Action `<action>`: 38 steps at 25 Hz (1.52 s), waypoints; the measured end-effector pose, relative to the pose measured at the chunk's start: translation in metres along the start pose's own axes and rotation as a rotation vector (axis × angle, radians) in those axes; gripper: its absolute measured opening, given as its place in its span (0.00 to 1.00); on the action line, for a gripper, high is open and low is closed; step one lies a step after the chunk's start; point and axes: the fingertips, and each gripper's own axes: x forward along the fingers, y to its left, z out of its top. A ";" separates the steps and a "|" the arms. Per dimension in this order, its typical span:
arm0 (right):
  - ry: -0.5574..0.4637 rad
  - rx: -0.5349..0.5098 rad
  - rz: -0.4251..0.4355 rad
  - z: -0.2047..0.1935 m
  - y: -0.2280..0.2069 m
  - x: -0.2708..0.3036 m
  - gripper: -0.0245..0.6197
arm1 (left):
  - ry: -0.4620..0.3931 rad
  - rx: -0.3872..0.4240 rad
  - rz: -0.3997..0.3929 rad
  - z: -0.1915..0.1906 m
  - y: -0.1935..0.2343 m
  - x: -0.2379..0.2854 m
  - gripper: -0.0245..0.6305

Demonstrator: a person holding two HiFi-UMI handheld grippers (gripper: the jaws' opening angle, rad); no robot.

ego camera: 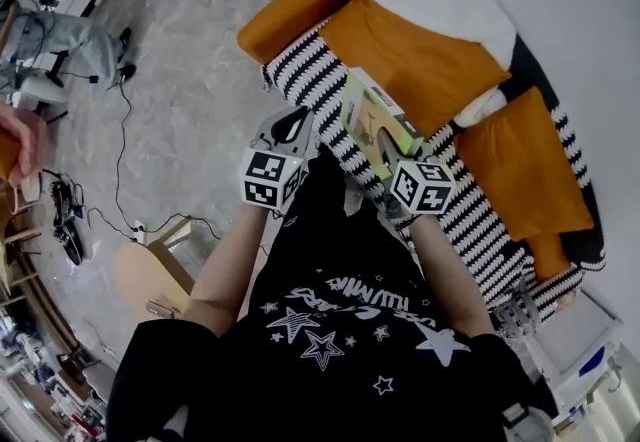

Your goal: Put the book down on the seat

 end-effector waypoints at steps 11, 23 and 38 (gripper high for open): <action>0.051 0.066 -0.104 -0.017 -0.019 0.056 0.26 | 0.100 0.055 -0.145 -0.012 0.031 0.068 0.08; 0.061 0.134 -0.149 -0.042 -0.044 0.102 0.26 | 0.192 0.136 -0.276 -0.035 0.035 0.131 0.08; -0.042 0.207 -0.017 -0.062 -0.076 0.149 0.25 | 0.288 0.134 -0.324 -0.084 0.035 0.162 0.08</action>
